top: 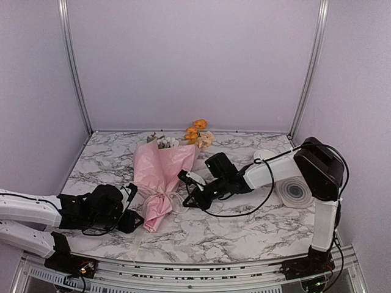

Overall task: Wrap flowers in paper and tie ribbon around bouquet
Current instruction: Tie the half-tied ribbon around the folded bouquet.

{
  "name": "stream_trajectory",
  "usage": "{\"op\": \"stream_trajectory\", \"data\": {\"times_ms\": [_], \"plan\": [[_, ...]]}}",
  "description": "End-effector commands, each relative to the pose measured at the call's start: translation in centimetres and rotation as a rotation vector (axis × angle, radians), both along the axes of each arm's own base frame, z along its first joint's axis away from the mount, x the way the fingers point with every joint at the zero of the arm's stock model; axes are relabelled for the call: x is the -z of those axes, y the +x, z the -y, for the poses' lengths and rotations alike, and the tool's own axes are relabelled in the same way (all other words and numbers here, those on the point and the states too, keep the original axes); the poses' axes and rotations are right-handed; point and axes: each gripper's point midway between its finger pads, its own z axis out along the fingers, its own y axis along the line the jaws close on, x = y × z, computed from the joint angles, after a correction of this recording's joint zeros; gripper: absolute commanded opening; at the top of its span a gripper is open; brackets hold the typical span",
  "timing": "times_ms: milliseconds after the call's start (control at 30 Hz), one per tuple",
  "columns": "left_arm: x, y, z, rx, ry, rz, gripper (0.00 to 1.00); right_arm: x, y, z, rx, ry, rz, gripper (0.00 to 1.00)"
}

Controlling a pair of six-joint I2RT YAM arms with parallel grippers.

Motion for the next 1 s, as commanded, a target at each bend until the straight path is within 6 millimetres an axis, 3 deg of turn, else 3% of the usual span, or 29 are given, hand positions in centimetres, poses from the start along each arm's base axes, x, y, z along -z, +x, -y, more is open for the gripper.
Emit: {"op": "stream_trajectory", "data": {"times_ms": [0, 33, 100, 200, 300, 367, 467, 633, 700, 767, 867, 900, 967], "plan": [[3.0, -4.0, 0.5, -0.022, 0.025, -0.128, 0.44, -0.5, 0.1, -1.0, -0.01, 0.018, -0.018, 0.0], [3.1, -3.9, 0.4, -0.027, 0.058, -0.102, 0.51, -0.6, 0.2, -1.0, -0.01, 0.022, -0.016, 0.0], [2.6, -2.6, 0.0, -0.044, 0.123, -0.024, 0.56, -0.6, 0.2, -1.1, -0.012, 0.025, -0.015, 0.0], [0.9, 0.1, -1.1, -0.102, 0.224, 0.104, 0.54, -0.9, 0.1, -1.2, -0.013, 0.03, -0.019, 0.0], [1.0, 1.9, -2.1, -0.125, 0.188, 0.074, 0.53, -1.3, 0.1, -1.1, -0.014, 0.038, -0.014, 0.0], [1.0, 2.3, -1.9, -0.098, 0.169, 0.077, 0.56, -1.5, 0.1, -1.1, -0.012, 0.04, -0.006, 0.0], [2.3, 1.7, -0.5, 0.007, 0.144, 0.048, 0.71, -2.0, 0.2, -1.1, -0.012, 0.046, 0.003, 0.0], [4.8, 1.4, 1.3, 0.082, 0.154, -0.034, 0.74, -2.8, 0.4, -1.3, -0.015, 0.055, 0.013, 0.0], [5.4, 2.3, 1.0, 0.056, 0.198, -0.034, 0.62, -3.4, 0.6, -1.4, -0.016, 0.06, 0.024, 0.0], [5.8, 2.9, 0.4, 0.025, 0.233, -0.043, 0.36, -4.6, 0.6, -1.7, -0.025, 0.061, 0.036, 0.0], [5.9, 2.8, 0.2, 0.015, 0.221, -0.046, 0.06, -8.1, 1.3, -2.3, -0.042, 0.094, 0.097, 0.0], [5.9, 2.7, 0.1, 0.009, 0.21, -0.05, 0.0, -9.9, 1.6, -2.6, -0.047, 0.116, 0.133, 0.0], [6.0, 2.2, -0.3, -0.004, 0.19, -0.058, 0.0, -12.2, 2.0, -2.9, -0.048, 0.15, 0.176, 0.0]]}}
